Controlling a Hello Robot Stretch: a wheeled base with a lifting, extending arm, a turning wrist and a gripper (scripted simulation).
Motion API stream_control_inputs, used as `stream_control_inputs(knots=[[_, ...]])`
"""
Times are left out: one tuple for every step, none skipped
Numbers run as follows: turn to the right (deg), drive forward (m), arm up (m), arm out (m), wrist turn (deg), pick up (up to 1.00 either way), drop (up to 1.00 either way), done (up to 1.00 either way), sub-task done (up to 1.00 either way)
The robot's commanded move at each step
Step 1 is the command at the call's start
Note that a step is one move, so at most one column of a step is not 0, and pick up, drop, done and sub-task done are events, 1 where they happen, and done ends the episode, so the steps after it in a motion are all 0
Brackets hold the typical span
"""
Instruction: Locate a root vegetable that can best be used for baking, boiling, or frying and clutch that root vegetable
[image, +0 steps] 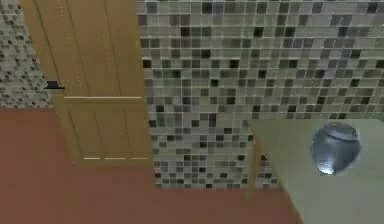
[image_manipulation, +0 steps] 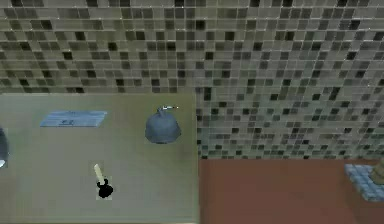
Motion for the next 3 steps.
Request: stream_control_inputs(knots=[[-45.0, 0.0, 0.0, 0.0, 0.0, 0.0, 0.0, 0.0, 0.0], [-45.0, 0.0, 0.0, 0.0, 0.0, 0.0, 0.0, 0.0, 0.0], [0.0, 0.05, 0.0, 0.0, 0.0, 0.0, 0.0, 0.0, 0.0]])
